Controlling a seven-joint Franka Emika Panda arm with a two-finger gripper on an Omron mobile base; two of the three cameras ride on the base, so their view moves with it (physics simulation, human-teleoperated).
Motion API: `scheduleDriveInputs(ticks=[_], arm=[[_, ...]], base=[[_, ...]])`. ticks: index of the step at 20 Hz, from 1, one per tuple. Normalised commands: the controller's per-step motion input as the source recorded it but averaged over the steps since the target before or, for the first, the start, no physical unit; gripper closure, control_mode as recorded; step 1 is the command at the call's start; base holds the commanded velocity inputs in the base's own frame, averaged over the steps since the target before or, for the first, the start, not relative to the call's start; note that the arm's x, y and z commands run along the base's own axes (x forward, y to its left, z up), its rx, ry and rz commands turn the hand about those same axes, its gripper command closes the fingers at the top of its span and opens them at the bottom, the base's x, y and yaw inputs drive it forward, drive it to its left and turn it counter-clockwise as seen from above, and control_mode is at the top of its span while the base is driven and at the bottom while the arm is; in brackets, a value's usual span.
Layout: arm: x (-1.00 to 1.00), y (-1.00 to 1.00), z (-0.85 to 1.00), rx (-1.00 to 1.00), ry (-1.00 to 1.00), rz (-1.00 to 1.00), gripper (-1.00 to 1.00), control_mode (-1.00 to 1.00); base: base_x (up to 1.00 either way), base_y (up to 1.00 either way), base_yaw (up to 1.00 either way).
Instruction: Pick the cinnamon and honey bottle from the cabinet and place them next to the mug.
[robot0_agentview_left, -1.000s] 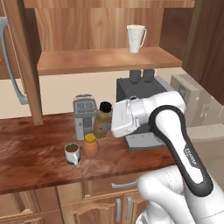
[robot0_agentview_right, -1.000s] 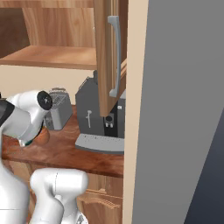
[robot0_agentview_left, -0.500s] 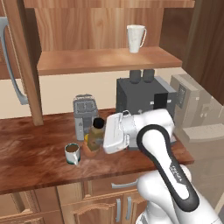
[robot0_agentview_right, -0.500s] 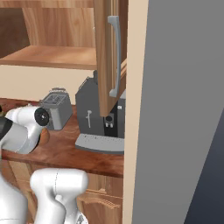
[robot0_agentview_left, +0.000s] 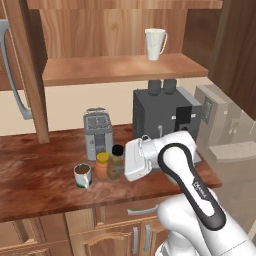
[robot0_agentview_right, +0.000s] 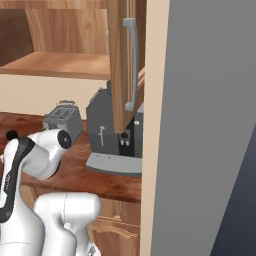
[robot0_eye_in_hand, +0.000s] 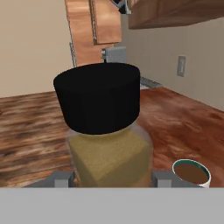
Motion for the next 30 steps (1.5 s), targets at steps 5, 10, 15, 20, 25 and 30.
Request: scheduleDriveInputs(ticks=[5,10,15,20,25,30], arm=[[0.32,-0.09,-0.64,0.00,0.08,0.01,1.00,-1.00],[0.22,0.00,-0.57,0.01,0.04,0.00,1.00,-1.00],[0.18,0.00,-0.43,0.03,0.01,0.00,1.00,-1.00],[0.16,0.00,-0.29,0.02,0.00,0.00,1.00,-1.00],[0.31,-0.04,-0.30,0.00,0.00,0.00,1.00,-1.00],[0.28,-0.10,-0.14,0.00,0.00,0.00,1.00,-1.00]], base=[[0.00,0.00,0.00],[0.00,0.00,0.00],[0.00,0.00,0.00],[0.00,0.00,0.00],[0.00,0.00,0.00],[0.00,0.00,0.00]])
